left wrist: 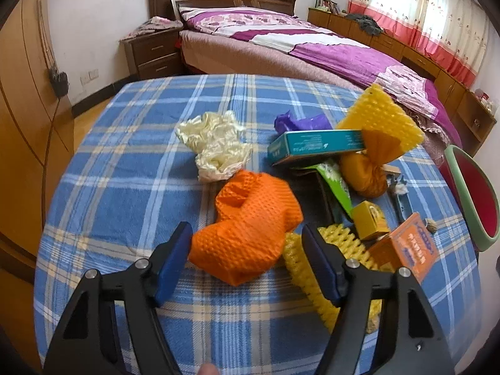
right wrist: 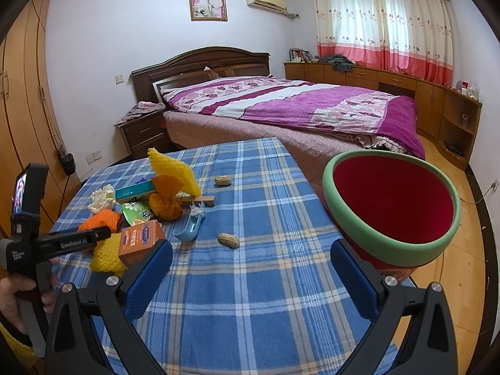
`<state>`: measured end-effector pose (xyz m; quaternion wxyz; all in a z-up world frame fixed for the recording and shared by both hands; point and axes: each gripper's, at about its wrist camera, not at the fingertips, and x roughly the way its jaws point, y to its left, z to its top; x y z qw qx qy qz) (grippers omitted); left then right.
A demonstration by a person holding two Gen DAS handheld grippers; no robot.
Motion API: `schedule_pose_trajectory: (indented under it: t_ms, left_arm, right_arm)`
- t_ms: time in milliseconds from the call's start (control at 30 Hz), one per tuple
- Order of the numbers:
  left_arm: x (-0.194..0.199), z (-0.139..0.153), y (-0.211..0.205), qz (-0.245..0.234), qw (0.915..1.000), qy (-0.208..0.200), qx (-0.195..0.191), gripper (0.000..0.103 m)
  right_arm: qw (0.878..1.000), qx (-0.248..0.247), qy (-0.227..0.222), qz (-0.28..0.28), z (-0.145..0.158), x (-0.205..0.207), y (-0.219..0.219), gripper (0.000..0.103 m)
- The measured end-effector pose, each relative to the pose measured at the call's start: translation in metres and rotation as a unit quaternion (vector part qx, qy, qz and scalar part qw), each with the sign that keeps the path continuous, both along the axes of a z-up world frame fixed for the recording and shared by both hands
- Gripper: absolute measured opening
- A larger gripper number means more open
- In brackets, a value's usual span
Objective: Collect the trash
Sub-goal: 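Reach the left tool to the orange mesh net and close on it, then grasp the orange-brown box with the right tool while the left tool holds the orange net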
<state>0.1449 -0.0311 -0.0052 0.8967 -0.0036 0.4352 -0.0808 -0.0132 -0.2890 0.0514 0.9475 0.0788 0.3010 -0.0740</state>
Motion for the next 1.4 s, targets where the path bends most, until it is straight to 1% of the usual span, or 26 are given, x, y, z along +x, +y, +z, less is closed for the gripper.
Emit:
schedule_pose_trajectory:
  t_ms: [133, 200, 233, 267, 300, 367, 467, 500, 700, 900, 1100, 1233, 1400]
  left_arm:
    - [0.002, -0.004, 0.005, 0.002, 0.9998, 0.007, -0.019, 0.066]
    - [0.004, -0.008, 0.01, 0.007, 0.9989, 0.022, -0.04, 0.062]
    - [0.004, -0.008, 0.012, 0.008, 0.9984, 0.022, -0.051, 0.059]
    - [0.005, -0.009, 0.013, 0.005, 0.9981, 0.026, -0.055, 0.053]
    - [0.004, -0.008, 0.013, 0.003, 0.9981, 0.025, -0.056, 0.052]
    - [0.003, -0.008, 0.014, -0.005, 0.9978, 0.026, -0.062, 0.043]
    - [0.0, -0.007, 0.014, -0.007, 0.9976, 0.022, -0.066, 0.034]
    - [-0.002, -0.005, 0.015, -0.006, 0.9975, 0.019, -0.068, 0.033]
    - [-0.018, 0.008, 0.026, 0.008, 0.996, 0.0, -0.089, 0.032]
    - [-0.035, 0.021, 0.041, 0.025, 0.9947, -0.023, -0.097, 0.032]
    - [-0.043, 0.025, 0.057, 0.035, 0.9915, -0.026, -0.123, 0.032]
    - [-0.047, 0.024, 0.06, 0.032, 0.9926, -0.033, -0.113, 0.032]
    - [-0.046, 0.022, 0.065, 0.027, 0.9933, -0.04, -0.105, 0.032]
  right_arm:
    - [1.0, -0.004, 0.004, 0.001, 0.0, 0.003, 0.003, 0.103]
    - [1.0, -0.004, 0.006, 0.002, 0.0, 0.004, 0.005, 0.103]
    - [1.0, -0.004, 0.007, 0.002, 0.0, 0.004, 0.006, 0.103]
    - [1.0, -0.003, 0.007, 0.002, 0.0, 0.005, 0.006, 0.103]
    - [1.0, -0.002, 0.008, 0.003, -0.001, 0.005, 0.007, 0.103]
    - [1.0, -0.001, 0.01, 0.004, -0.002, 0.005, 0.01, 0.103]
    - [1.0, -0.001, 0.013, 0.009, -0.002, 0.007, 0.014, 0.103]
    - [1.0, -0.001, 0.013, 0.011, -0.002, 0.006, 0.015, 0.103]
    - [1.0, 0.003, 0.016, 0.016, -0.002, 0.007, 0.019, 0.103]
    - [0.999, 0.009, 0.022, 0.027, -0.004, 0.01, 0.026, 0.103]
    - [0.999, 0.011, 0.027, 0.041, -0.002, 0.015, 0.043, 0.103]
    - [0.998, 0.012, 0.034, 0.051, -0.004, 0.021, 0.056, 0.103]
    - [0.996, 0.014, 0.057, 0.063, -0.015, 0.039, 0.071, 0.103]
